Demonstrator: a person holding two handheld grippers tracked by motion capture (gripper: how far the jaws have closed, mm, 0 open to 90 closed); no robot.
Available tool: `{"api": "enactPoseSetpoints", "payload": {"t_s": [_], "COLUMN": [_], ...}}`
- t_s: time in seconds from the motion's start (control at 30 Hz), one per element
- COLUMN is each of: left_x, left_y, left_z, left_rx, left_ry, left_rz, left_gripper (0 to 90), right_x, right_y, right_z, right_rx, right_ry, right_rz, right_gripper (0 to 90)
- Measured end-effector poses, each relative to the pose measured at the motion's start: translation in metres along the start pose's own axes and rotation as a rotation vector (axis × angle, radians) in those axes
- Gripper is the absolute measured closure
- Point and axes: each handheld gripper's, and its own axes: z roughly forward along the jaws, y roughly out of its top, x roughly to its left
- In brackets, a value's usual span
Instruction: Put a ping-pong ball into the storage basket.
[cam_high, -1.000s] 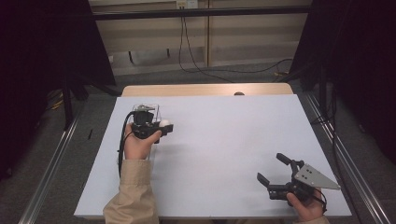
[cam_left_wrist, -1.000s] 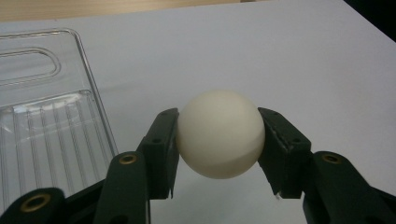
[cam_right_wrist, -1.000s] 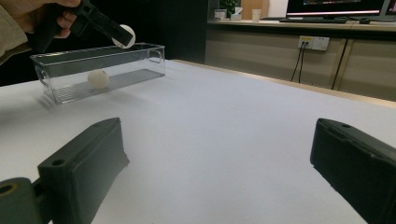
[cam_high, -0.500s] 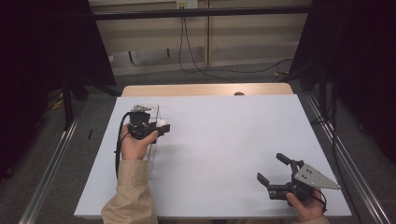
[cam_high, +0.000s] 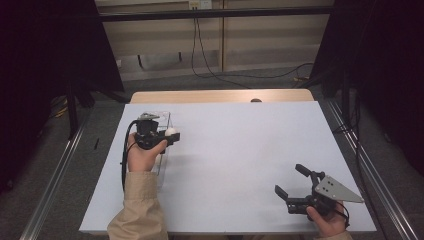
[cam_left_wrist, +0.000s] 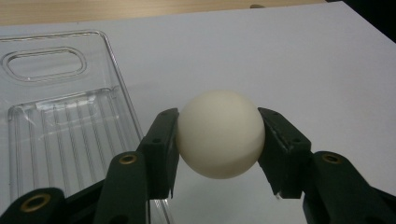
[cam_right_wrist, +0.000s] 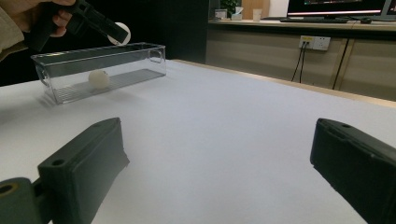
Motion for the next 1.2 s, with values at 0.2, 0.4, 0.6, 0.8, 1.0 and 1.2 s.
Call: {"api": "enactPoseSetpoints", "payload": {"t_s": [0.2, 0.4, 0.6, 0.8, 1.0, 1.2], "left_x": [0.002, 0.004, 0.005, 0.007, 0.011, 0.012], "left_y": [0.000, -0.001, -0.001, -0.002, -0.003, -0.004], "left_z": [-0.002, -0.003, -0.004, -0.006, -0.009, -0.009], "left_rx": [0.000, -0.004, -0.008, -0.017, -0.017, -0.013], "left_ry": [0.004, 0.010, 0.014, 0.019, 0.030, 0.040], "left_rz": [0.003, -0.006, -0.006, -0.011, -0.012, -0.010], "left_gripper": [51.0, 50.9, 50.9, 50.9, 51.0, 51.0], "right_x": [0.000, 0.000, 0.000, 0.000, 0.001, 0.001], "right_y": [0.000, 0.000, 0.000, 0.000, 0.000, 0.000], "right_z": [0.000, 0.000, 0.000, 0.000, 0.001, 0.001], "right_rx": [-0.001, -0.001, -0.003, -0.003, -0.003, -0.001], "right_ry": [0.001, 0.001, 0.001, 0.003, 0.001, 0.003], "right_rz": [0.001, -0.001, -0.001, -0.002, -0.002, -0.002], "right_gripper": [2.4, 2.4, 2.4, 2.4, 2.4, 2.4]}}
